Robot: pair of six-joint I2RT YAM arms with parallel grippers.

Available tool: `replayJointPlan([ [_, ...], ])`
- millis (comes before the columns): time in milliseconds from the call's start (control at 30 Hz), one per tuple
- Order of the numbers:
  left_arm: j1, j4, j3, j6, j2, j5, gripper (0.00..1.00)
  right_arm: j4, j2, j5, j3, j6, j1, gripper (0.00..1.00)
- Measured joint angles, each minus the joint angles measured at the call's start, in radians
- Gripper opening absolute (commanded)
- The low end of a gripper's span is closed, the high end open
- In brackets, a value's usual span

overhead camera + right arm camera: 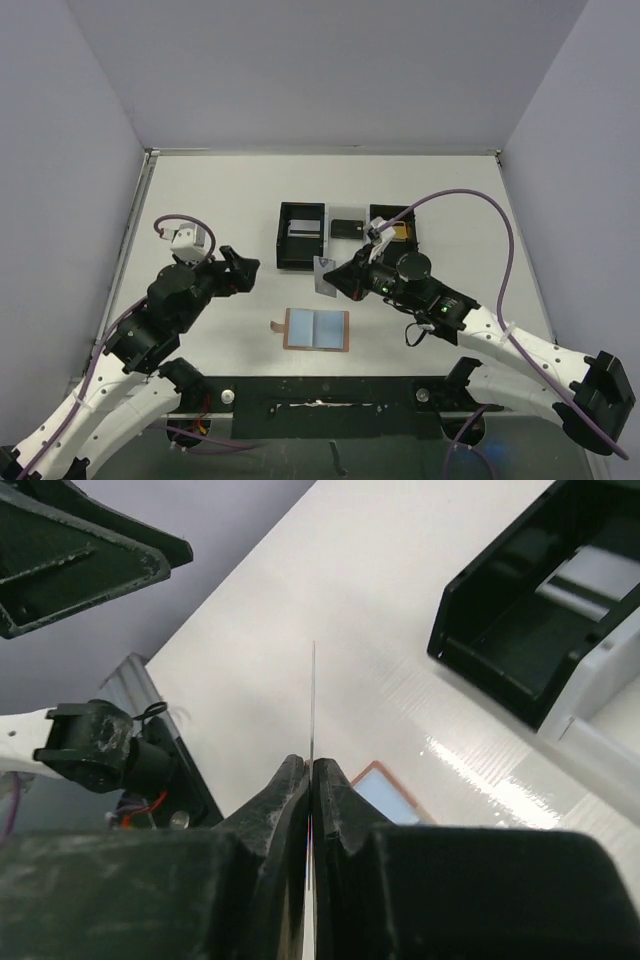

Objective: Take the credit cards out of the card holder

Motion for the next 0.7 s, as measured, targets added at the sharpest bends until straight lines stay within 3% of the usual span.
replayJointPlan([
  [167, 0.006, -0.109, 0.130, 0.088, 0.119, -0.129, 0.91, -0.108, -0.004, 0.159, 0.112, -0.197, 0.081, 0.00],
  [267, 0.035, -0.137, 0.133, 0.129, 0.162, -0.163, 0.91, -0.149, 0.022, 0.218, 0.158, -0.290, 0.093, 0.00],
  [700, 0.312, -0.149, 0.092, 0.151, 0.211, -0.064, 0.91, -0.312, 0.333, 0.455, 0.446, -0.629, 0.123, 0.00],
])
